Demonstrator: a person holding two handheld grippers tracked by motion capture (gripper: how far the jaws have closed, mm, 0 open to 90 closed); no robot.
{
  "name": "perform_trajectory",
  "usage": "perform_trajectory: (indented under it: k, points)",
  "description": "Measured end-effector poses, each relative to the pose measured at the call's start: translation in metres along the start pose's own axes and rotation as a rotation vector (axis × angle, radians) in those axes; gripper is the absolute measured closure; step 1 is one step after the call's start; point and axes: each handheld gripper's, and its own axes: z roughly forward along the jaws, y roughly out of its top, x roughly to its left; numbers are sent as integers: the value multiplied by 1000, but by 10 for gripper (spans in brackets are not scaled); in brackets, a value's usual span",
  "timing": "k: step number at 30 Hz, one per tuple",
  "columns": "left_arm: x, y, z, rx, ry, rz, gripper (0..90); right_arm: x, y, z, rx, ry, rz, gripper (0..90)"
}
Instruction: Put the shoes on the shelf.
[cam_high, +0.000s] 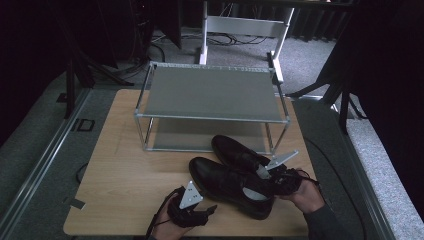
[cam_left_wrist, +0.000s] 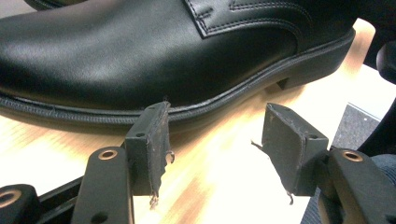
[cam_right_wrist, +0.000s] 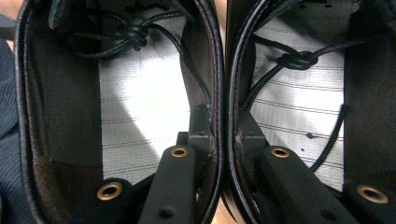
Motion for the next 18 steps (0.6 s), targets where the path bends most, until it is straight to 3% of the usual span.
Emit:
perform_trajectory:
  k: [18]
  points:
    - [9, -1, -3, 7, 49, -35, 424, -8, 23, 5, -49, -14, 42, 805]
